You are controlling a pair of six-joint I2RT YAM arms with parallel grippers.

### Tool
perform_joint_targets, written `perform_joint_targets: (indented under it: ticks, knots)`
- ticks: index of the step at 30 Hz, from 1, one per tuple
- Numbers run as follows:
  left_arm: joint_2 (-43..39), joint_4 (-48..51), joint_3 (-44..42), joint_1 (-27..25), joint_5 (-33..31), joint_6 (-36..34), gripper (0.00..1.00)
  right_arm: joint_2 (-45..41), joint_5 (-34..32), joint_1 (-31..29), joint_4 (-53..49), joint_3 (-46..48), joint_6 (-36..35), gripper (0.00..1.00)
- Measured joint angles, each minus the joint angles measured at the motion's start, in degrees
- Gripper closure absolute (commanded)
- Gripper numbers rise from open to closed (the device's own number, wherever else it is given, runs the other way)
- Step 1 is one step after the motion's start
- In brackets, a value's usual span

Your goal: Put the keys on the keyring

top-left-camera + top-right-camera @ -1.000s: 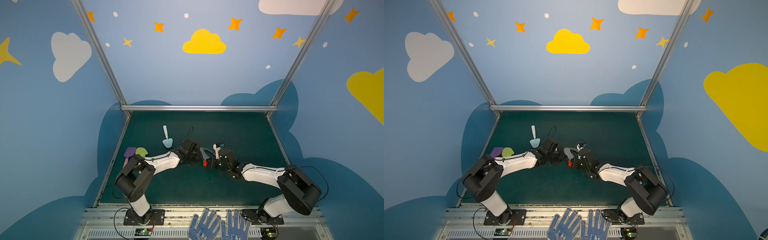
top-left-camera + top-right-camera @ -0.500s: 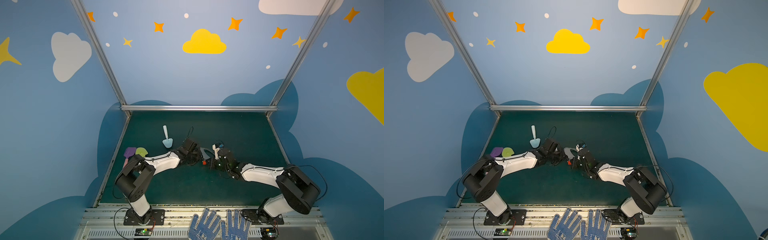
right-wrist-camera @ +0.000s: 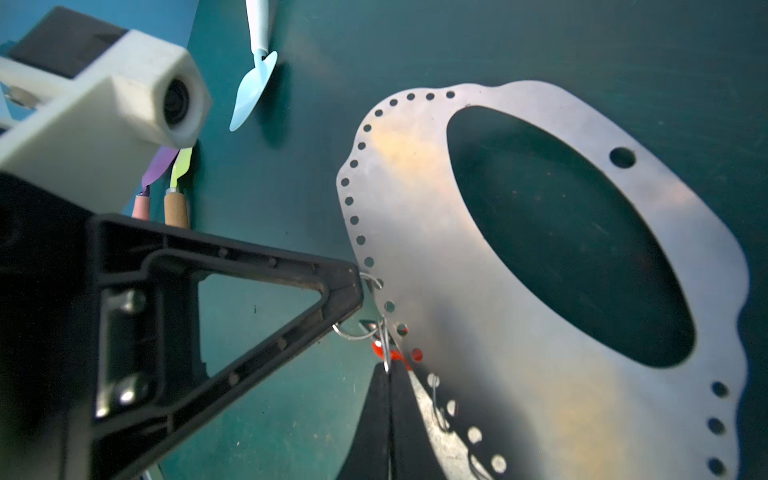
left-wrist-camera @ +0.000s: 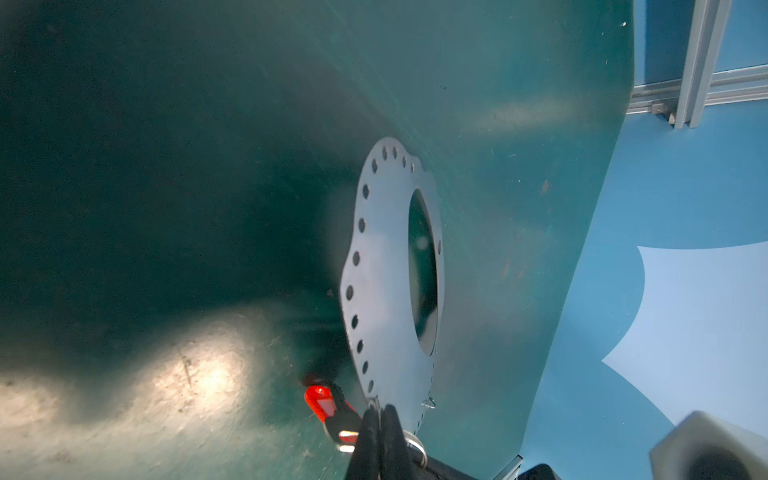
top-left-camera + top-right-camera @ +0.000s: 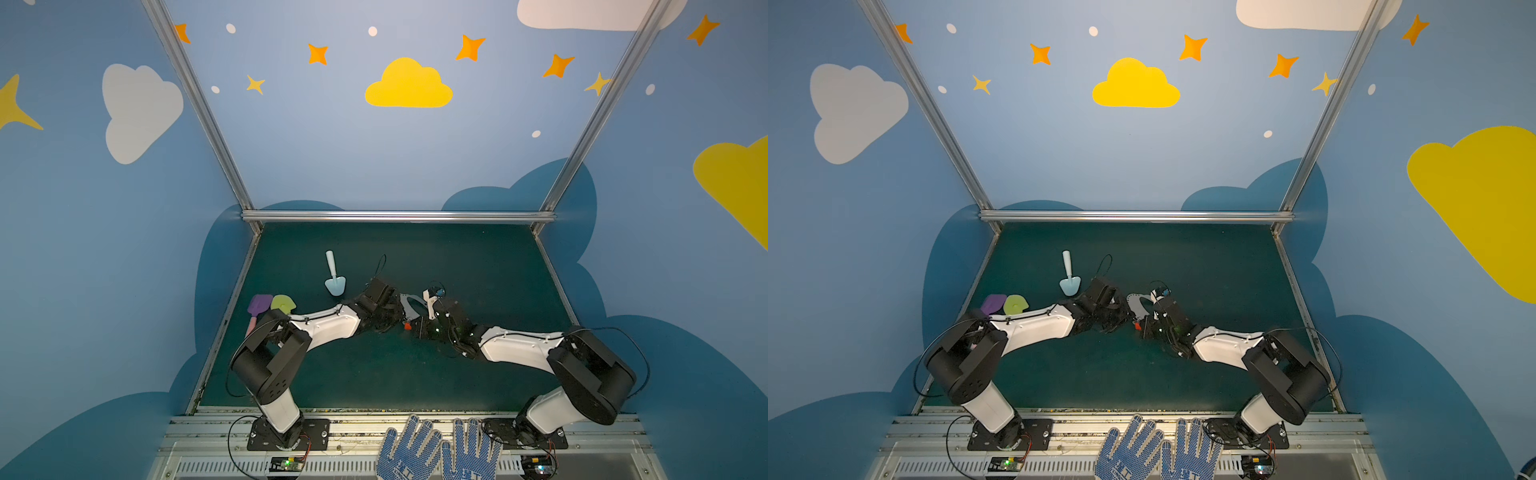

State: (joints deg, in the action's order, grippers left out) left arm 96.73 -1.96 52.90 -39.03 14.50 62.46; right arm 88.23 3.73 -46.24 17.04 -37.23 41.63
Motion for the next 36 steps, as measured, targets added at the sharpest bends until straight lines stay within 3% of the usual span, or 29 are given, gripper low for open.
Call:
perform_joint_targets:
  ticks: [20, 36]
  knots:
    - [0.0, -1.9, 0.0, -0.2, -0.8, 1.0, 0.96, 2.1, 2.1, 0.0, -1.0, -2.0, -0.6, 1.0]
    - [0.4, 9.0, 5.5, 0.4, 2.0, -7.6, 0.96, 4.5, 18.4, 4.4, 1.1, -2.1, -1.5, 1.0]
